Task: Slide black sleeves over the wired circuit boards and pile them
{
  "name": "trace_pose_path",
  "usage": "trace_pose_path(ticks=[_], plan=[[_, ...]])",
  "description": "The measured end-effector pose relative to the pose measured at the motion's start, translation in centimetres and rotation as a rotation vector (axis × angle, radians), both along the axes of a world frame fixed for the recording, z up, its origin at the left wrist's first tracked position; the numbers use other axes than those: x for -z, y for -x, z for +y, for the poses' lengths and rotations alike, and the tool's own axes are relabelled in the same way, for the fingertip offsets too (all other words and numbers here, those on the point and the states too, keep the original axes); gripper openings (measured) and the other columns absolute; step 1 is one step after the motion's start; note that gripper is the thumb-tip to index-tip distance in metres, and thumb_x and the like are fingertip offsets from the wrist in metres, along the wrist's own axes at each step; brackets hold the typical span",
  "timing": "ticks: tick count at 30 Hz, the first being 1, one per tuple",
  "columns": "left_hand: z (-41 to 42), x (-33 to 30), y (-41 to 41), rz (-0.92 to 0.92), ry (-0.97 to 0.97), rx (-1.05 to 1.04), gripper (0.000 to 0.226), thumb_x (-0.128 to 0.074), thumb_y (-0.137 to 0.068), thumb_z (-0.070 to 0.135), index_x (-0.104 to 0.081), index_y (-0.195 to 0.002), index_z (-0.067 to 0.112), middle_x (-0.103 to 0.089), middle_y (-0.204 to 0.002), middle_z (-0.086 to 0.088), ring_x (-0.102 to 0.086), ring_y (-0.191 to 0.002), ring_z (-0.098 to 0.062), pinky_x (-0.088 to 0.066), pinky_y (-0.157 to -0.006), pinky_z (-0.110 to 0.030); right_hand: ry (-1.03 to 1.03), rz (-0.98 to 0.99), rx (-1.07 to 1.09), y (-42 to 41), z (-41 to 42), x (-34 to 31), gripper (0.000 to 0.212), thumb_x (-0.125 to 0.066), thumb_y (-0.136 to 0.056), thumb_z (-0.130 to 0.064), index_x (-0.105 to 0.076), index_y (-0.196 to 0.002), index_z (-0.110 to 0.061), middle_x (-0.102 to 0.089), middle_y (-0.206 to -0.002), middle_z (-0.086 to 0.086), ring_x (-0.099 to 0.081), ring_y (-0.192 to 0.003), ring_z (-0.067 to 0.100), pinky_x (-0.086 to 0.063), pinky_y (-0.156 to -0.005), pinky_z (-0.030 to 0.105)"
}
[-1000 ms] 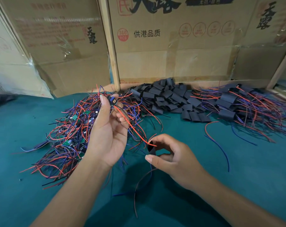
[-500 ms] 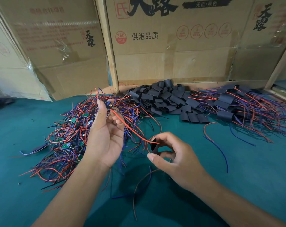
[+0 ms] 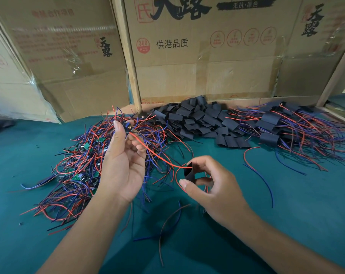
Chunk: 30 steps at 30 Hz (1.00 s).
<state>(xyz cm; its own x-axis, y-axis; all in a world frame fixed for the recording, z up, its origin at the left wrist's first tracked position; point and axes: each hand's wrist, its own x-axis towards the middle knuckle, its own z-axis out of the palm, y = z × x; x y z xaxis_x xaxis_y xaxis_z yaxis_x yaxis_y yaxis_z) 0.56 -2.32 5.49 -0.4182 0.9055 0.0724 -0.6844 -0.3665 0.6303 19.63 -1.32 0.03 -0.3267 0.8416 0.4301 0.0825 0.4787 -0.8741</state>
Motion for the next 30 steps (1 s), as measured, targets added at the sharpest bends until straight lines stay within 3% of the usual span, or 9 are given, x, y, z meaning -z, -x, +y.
trace_pose_path(ticks=[4,15,20,26,30], plan=[[-0.1,0.0,0.0,0.021,0.006,-0.009,0.028,-0.064,-0.084,0.042,-0.056,-0.096,0.018,-0.046,-0.073,0.006,-0.047,-0.058,-0.004,-0.045,-0.055,-0.014,-0.073,-0.029,0.095,-0.1,0.1,-0.1,0.025,-0.073,-0.077,-0.030,-0.060,-0.098,-0.030,-0.064,-0.093,-0.015,-0.062,-0.099,0.006,-0.047,-0.076,0.008],[0.2,0.5,0.0,0.066,-0.010,-0.017,0.023,-0.064,-0.086,0.041,-0.059,-0.088,0.019,-0.049,-0.073,0.005,-0.050,-0.058,-0.004,-0.047,-0.054,-0.015,-0.130,-0.038,0.144,-0.2,0.2,0.0,0.024,-0.077,-0.079,-0.020,-0.061,-0.097,-0.024,-0.064,-0.090,-0.013,-0.062,-0.096,0.008,-0.047,-0.076,0.008],[-0.2,0.9,-0.9,0.274,-0.105,-0.003,0.019,-0.065,-0.089,0.037,-0.069,-0.077,0.022,-0.055,-0.068,0.006,-0.054,-0.061,-0.008,-0.049,-0.058,-0.021,-0.218,-0.107,0.164,-0.5,0.3,-0.3,0.024,-0.077,-0.079,-0.019,-0.062,-0.097,-0.022,-0.065,-0.089,-0.013,-0.063,-0.090,0.011,-0.050,-0.079,0.019],[-0.6,1.4,-2.7,0.470,-0.098,0.080,0.012,-0.071,-0.084,0.032,-0.076,-0.084,0.021,-0.066,-0.089,0.001,-0.052,-0.064,-0.012,-0.048,-0.056,-0.027,-0.328,-0.169,0.216,-0.9,0.4,-0.9,0.025,-0.076,-0.078,-0.022,-0.064,-0.101,-0.022,-0.062,-0.091,-0.012,-0.058,-0.088,0.005,-0.041,-0.079,0.010],[-0.9,1.9,-3.4,0.606,-0.105,0.082,0.015,-0.075,-0.080,0.029,-0.075,-0.091,0.019,-0.063,-0.081,-0.004,-0.052,-0.063,-0.014,-0.049,-0.056,-0.028,-0.393,-0.214,0.257,-1.6,0.8,-1.8,0.033,-0.072,-0.081,-0.028,-0.066,-0.110,-0.015,-0.062,-0.099,-0.007,-0.058,-0.093,0.009,-0.046,-0.083,0.023]])
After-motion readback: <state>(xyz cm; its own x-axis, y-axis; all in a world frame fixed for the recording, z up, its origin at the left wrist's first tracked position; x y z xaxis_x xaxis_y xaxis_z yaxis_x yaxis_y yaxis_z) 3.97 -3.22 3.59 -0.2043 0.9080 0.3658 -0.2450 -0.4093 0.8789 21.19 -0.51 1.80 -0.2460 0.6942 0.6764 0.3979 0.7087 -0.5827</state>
